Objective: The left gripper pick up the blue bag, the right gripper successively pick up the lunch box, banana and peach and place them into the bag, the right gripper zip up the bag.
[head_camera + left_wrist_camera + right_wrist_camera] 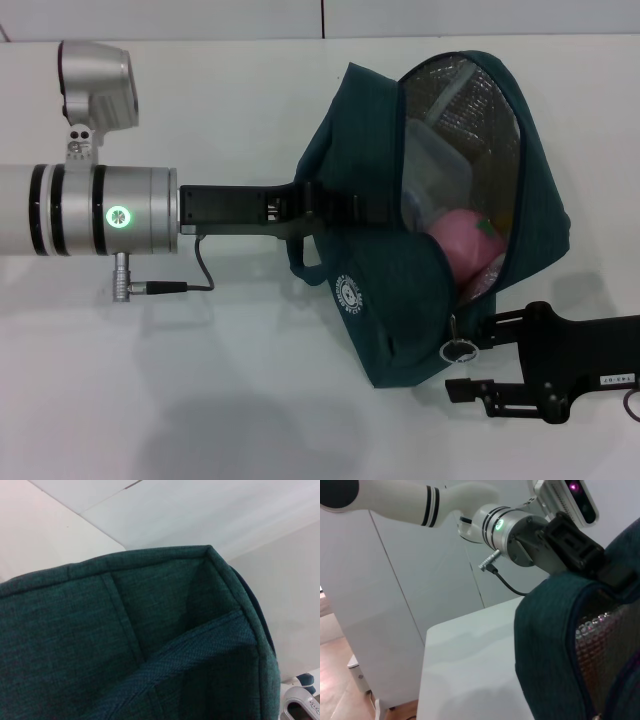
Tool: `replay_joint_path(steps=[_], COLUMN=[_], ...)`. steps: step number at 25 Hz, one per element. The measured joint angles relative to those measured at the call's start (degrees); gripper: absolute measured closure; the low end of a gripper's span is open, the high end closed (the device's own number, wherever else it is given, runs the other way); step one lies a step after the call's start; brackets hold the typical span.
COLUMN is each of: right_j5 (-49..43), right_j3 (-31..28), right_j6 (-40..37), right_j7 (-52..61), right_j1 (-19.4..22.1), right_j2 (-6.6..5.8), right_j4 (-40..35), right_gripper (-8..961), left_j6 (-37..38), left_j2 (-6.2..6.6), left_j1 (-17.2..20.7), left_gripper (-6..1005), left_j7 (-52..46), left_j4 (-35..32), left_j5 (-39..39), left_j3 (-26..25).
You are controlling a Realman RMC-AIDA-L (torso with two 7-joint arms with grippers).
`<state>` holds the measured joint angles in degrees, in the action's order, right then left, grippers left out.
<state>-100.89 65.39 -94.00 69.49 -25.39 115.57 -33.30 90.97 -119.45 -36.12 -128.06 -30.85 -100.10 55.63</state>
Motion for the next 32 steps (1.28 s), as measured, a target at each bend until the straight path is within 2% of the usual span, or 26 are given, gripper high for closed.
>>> replay_joint_path(steps=[4, 9, 32], right_j5=[0.0, 0.0, 1.2], right_j3=[0.0, 0.0, 0.3], right_j6=[0.3, 0.3, 0.7], right_j7=[0.2, 0.2, 0.3], right_j1=[0.1, 0.1, 0.0], right_j2=[0.00, 0.00, 0.09], right_j4=[0.0, 0.0, 0.7], right_gripper=[352, 556, 602], left_j6=[0.0, 0.0, 0.0], left_j2=[0.00, 0.00, 0.00], left_j1=[0.0, 0.0, 0.0], left_gripper=[967, 967, 967], left_j7=[0.0, 0.0, 0.0], left_j4=[0.0, 0.0, -0.1], left_j5=[0.0, 0.0, 0.0], left_j3=[0.0, 0.0, 0.0])
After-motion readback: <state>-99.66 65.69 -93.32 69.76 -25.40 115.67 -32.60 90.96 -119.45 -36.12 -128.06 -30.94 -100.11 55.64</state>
